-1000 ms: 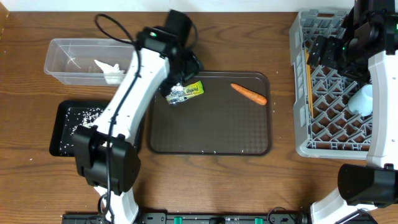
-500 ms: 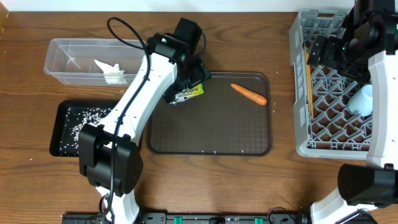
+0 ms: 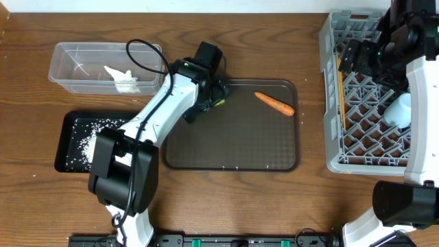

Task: Sort waste into correct bins and load items into the dishwasher rack
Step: 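Move the left gripper to the foil wrapper on the tray, then close the left gripper on the foil and yellow wrapper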

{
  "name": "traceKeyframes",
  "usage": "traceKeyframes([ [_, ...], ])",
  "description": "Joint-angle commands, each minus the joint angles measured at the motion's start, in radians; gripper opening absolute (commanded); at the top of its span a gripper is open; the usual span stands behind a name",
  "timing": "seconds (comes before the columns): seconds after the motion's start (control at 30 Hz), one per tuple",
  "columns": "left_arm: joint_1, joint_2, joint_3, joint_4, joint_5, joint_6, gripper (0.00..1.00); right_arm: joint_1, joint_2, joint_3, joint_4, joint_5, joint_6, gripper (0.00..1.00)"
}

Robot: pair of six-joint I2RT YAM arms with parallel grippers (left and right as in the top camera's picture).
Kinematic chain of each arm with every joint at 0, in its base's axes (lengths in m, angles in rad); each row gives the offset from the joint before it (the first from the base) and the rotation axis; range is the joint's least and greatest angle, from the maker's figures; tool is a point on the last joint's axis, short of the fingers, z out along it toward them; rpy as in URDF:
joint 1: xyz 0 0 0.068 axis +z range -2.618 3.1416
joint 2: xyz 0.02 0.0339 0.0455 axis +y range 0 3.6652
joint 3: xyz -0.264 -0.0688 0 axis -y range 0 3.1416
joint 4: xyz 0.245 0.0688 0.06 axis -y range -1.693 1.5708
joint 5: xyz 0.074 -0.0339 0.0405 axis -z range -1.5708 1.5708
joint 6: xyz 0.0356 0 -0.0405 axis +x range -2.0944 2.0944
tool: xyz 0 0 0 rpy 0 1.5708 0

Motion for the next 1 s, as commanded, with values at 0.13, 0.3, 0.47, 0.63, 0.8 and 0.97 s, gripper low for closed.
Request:
traceKeyframes([
  [0.13, 0.005, 0.009, -0.006, 0.067, -0.133, -0.057, 0.99, -0.001, 0.005, -0.001, -0.001, 0.0, 0.01, 0.99],
  [0.3, -0.001, 0.012, -0.006, 0.064, -0.121, -0.148, 0.99, -0.001, 0.005, -0.001, -0.001, 0.0, 0.01, 0.99],
  [0.47, -0.015, 0.035, -0.006, 0.065, -0.075, -0.278, 0.99, -0.001, 0.005, -0.001, -0.001, 0.0, 0.01, 0.99],
  [0.63, -0.02, 0.085, -0.006, 0.087, -0.072, -0.373, 0.99, -0.001, 0.005, -0.001, -0.001, 0.0, 0.01, 0.99],
  [0.8, -0.019, 0.126, -0.006, 0.131, -0.058, -0.379, 1.0, -0.001, 0.005, -0.001, -0.001, 0.0, 0.01, 0.99],
  [0.97, -0.021, 0.159, -0.006, 0.161, -0.053, -0.389, 0.99, -0.001, 0.005, -0.001, -0.001, 0.0, 0.01, 0.99],
])
